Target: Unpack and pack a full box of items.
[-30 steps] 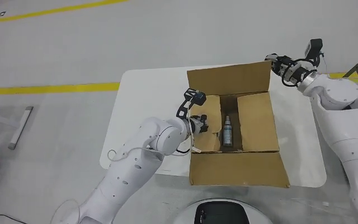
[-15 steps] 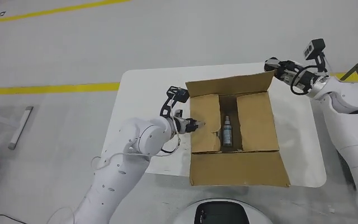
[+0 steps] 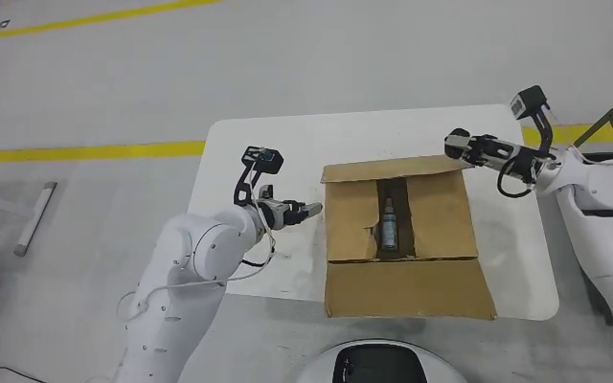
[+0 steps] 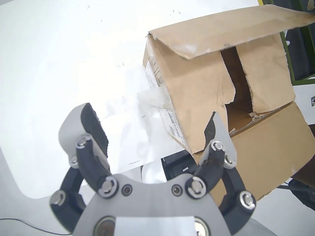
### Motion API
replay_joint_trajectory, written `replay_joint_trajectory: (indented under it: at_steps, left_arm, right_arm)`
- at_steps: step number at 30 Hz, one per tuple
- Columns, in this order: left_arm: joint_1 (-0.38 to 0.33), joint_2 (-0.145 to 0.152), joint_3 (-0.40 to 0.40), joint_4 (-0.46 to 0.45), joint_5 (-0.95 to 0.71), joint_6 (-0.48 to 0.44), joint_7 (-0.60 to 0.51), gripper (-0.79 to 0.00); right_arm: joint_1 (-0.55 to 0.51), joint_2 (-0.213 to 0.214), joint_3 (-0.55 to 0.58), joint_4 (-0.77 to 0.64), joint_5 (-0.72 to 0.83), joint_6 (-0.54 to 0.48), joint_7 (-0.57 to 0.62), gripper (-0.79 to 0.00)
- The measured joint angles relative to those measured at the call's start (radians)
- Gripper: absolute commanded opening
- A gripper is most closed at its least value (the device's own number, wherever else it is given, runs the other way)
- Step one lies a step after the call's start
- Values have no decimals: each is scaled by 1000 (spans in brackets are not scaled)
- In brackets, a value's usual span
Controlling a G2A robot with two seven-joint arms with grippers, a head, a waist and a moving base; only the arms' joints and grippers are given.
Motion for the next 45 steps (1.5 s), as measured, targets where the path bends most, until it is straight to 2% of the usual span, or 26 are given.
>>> replay_joint_trajectory:
  at_steps: [6, 12, 17, 20, 28, 34, 39, 45]
  left_arm:
    - [0, 0, 0, 0, 0, 0, 0, 0]
    - [2, 0, 1, -1, 1, -4, 4, 0]
    - [36, 8, 3, -19, 44, -102, 28, 0]
    - [83, 23, -16, -43, 111, -196, 1, 0]
    - [294, 69, -144, -123, 239, -374, -79, 0]
    - [424, 82, -173, -139, 226, -427, -88, 0]
    - [456, 84, -142, -159, 214, -478, -75, 0]
    - [427, 85, -99, -181, 180, -565, -54, 0]
  right_arm:
    - [-63, 6, -21, -72, -83, -19, -29, -785]
    - [-98, 6, -44, -107, -156, -13, -110, -785]
    - [-116, 8, -61, -129, -227, -20, -167, -785]
    - [-125, 8, -69, -141, -264, -32, -206, -785]
    - [-143, 6, -92, -160, -323, -40, -281, -785]
    - [-139, 5, -106, -159, -321, -31, -294, -785]
    - [-136, 5, -111, -156, -321, -26, -300, -785]
    - [-133, 5, -118, -149, -319, -21, -309, -785]
